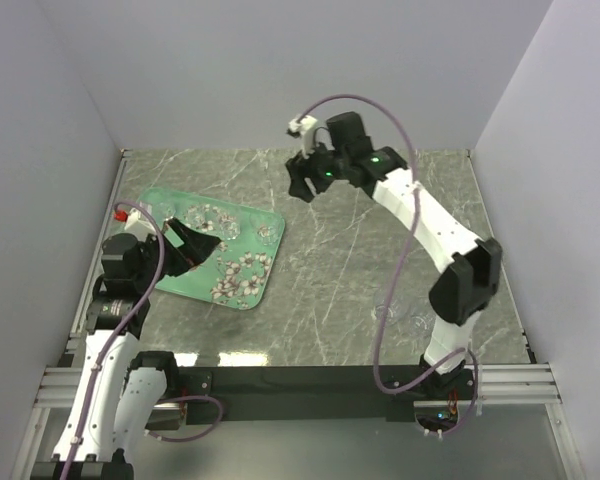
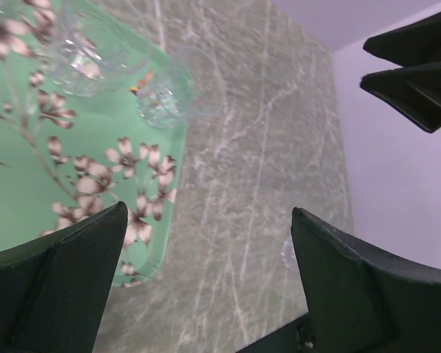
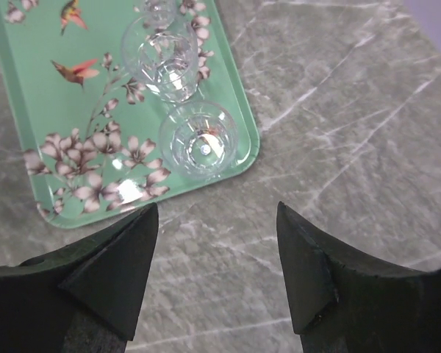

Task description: Place the glasses into the tray

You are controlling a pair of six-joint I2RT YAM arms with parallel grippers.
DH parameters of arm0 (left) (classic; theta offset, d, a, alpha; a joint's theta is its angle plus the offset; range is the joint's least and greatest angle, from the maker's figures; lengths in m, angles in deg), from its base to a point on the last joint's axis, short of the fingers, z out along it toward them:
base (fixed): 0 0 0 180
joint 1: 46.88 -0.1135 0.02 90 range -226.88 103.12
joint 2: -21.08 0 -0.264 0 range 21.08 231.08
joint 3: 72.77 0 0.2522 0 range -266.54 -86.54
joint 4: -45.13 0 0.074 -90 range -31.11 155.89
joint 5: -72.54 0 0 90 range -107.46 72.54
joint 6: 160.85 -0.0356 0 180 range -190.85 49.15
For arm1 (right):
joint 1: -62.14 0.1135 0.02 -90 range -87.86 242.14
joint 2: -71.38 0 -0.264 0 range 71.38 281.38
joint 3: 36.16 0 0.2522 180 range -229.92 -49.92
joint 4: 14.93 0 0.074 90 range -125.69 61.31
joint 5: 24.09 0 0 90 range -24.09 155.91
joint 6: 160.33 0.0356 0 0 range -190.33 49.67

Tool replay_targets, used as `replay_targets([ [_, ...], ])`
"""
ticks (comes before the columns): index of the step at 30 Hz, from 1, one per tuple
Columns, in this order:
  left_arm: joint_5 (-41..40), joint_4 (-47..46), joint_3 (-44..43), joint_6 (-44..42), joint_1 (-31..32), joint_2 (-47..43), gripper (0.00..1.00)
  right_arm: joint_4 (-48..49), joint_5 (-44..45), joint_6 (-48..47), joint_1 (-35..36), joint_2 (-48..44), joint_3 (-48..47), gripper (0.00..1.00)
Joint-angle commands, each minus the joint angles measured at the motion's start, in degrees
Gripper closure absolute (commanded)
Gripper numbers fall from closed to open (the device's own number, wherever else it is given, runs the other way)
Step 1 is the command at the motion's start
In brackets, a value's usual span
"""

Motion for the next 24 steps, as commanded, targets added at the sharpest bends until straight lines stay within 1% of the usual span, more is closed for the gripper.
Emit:
replay_targets([
  [1, 8.5, -9.2, 2.5, 2.8, 0.7, 1.2, 0.00, 2.4, -5.6, -1.2, -2.8, -6.5, 6.7, 0.28],
  [2, 8.5, -10.1, 2.8, 3.4, 1.3, 1.7, 0.01, 2.8, -5.7, -1.4, -4.1, -9.4, 8.4, 0.28],
  [3, 8.3, -11.0, 3.4, 3.8, 3.2, 2.1, 0.01, 3.0, -5.8, -1.6, -4.7, -10.7, 11.4, 0.28],
  [5, 6.4, -13.1, 3.5, 4.4, 6.0, 3.9, 0.01, 3.7, -5.7, -2.1, -6.2, -14.4, 14.4, 0.28],
  [6, 5.3, -13.7, 3.4, 4.7, 9.5, 4.7, 0.01, 4.0, -5.3, -2.2, -6.6, -15.5, 17.1, 0.28],
  [8, 2.8, -15.7, 2.9, 4.9, 13.3, 8.1, 0.00, 4.0, -4.5, -2.4, -7.4, -18.5, 19.8, 0.28],
  [9, 2.1, -16.3, 2.2, 4.9, 17.0, 9.5, 0.01, 4.3, -4.3, -2.4, -8.4, -19.6, 22.5, 0.28],
  [11, 0.7, -18.2, 1.4, 4.8, 20.4, 13.8, 0.01, 4.3, -3.7, -2.8, -9.4, -22.6, 25.3, 0.28],
  [14, -1.8, -20.7, -1.2, 4.5, 28.6, 20.1, 0.01, 4.5, -3.1, -3.1, -12.2, -26.5, 30.6, 0.28],
  [16, -3.0, -22.0, -3.1, 4.9, 31.7, 25.0, 0.01, 4.8, -2.9, -3.2, -14.5, -28.4, 34.4, 0.28],
  [17, -3.4, -22.0, -3.8, 4.9, 34.9, 26.8, 0.01, 4.9, -2.8, -3.1, -15.6, -30.1, 35.6, 0.28],
  [18, -3.8, -24.1, -5.7, 4.9, 36.4, 28.6, 0.01, 5.2, -2.8, -2.9, -16.5, -30.9, 37.8, 0.28],
  [19, -4.8, -24.2, -6.9, 4.5, 38.1, 32.4, 0.00, 5.2, -3.0, -2.7, -18.6, -31.7, 39.0, 0.28],
  [20, -5.3, -24.2, -8.1, 4.2, 41.1, 34.3, 0.01, 5.4, -3.1, -2.4, -19.4, -33.3, 40.0, 0.28],
  [23, -6.2, -23.9, -13.8, 3.3, 45.0, 42.3, 0.01, 5.7, -3.0, -1.9, -23.1, -36.6, 44.2, 0.28],
  [24, -6.2, -23.5, -17.0, 3.0, 47.5, 44.3, 0.01, 5.7, -3.0, -2.0, -24.0, -37.5, 46.1, 0.28],
])
